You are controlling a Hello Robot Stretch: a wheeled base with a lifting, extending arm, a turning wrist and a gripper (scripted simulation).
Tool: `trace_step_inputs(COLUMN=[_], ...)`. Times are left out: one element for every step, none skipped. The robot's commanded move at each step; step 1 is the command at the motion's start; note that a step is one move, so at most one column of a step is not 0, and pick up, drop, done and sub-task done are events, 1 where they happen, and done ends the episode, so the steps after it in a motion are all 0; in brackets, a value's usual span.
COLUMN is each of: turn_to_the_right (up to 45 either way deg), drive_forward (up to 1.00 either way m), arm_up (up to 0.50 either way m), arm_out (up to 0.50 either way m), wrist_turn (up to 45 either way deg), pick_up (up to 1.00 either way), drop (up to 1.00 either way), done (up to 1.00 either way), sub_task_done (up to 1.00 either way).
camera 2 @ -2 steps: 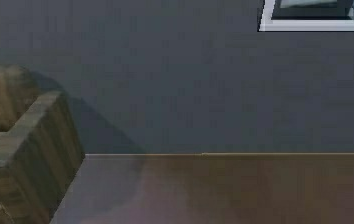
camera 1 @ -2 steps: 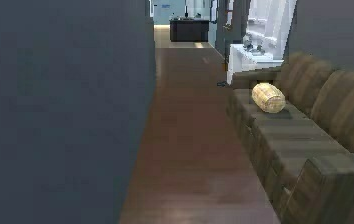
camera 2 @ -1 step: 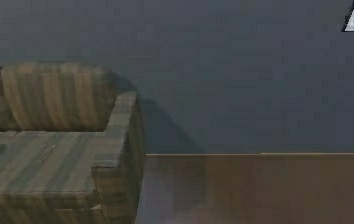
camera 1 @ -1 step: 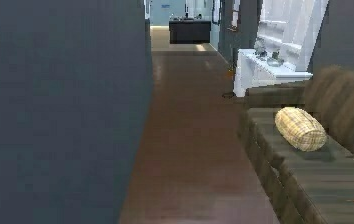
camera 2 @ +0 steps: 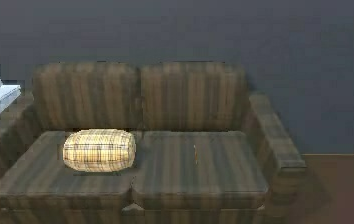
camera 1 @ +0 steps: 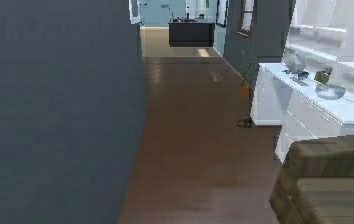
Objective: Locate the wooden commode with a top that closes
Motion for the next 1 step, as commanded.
trace_step_inputs(turn_to_the_right=[0.0], drive_forward=[1.00], arm_up=[0.00], arm_out=[0.00], wrist_turn=[0.0], pick_up=[0.00], drop=[0.00], done=[0.00], sub_task_done=[0.00])
